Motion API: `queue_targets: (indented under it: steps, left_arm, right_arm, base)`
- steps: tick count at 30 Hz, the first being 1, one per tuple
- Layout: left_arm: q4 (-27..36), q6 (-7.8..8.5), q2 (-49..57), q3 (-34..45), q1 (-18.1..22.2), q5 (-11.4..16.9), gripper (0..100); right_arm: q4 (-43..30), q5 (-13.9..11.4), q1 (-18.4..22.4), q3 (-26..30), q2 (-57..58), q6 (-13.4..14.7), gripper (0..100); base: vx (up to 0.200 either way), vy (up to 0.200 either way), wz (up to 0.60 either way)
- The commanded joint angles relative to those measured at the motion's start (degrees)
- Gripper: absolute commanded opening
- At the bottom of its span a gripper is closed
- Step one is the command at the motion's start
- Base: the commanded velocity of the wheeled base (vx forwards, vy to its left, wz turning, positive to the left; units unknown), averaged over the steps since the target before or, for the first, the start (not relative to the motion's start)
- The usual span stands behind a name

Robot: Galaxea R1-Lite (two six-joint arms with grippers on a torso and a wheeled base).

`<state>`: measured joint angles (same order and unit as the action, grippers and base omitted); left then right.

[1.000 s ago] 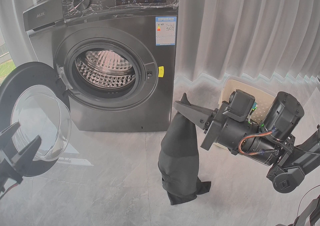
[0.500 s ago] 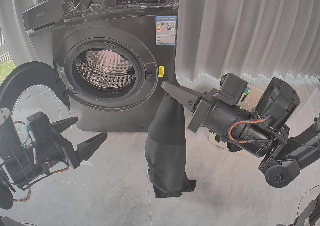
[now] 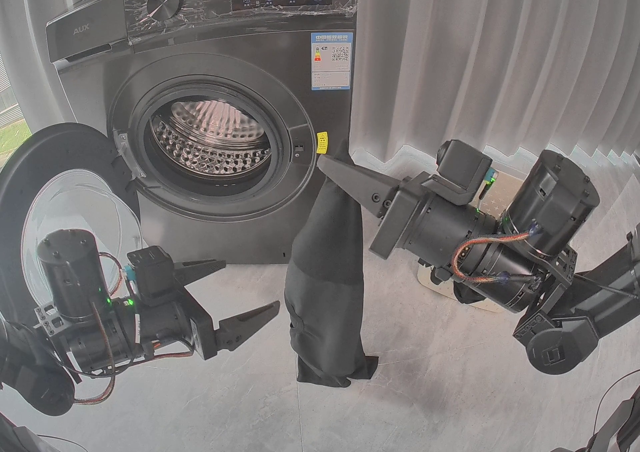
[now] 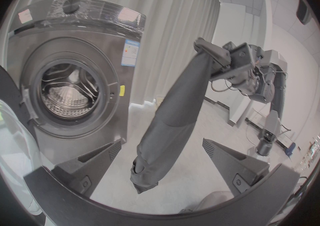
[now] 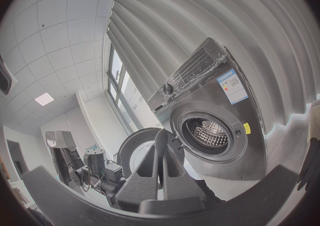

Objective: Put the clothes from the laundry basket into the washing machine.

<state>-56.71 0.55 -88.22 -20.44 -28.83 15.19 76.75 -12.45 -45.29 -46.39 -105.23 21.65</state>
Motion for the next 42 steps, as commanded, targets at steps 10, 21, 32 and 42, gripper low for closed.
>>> queue_targets:
  steps: [10, 21, 32, 42]
  left_arm:
    - [-10.7, 9.3, -14.6, -0.3, -0.2, 8.4, 100]
    - [-20.7, 8.77, -26.4, -7.2, -1.2, 9.9, 100]
    - [-21.5, 8.59, -34.3, -13.0, -1.8, 10.1, 100]
    - [-22.3, 7.8, -39.7, -19.1, -2.9, 10.1, 100]
  right_arm:
    - [0.2, 0.0, -0.5, 0.0, 0.2, 0.7, 0]
    - [0.5, 0.0, -1.3, 0.1, 0.0, 0.8, 0]
    - [0.8, 0.1, -1.3, -0.1, 0.2, 1.1, 0]
    - [0.9, 1.3, -1.6, -1.2, 0.5, 1.3, 0]
  base:
    - [0.0, 0.0, 0.0]
    - [0.0, 0.0, 0.0]
    - [0.0, 0.0, 0.0]
    - [0.0, 0.0, 0.0]
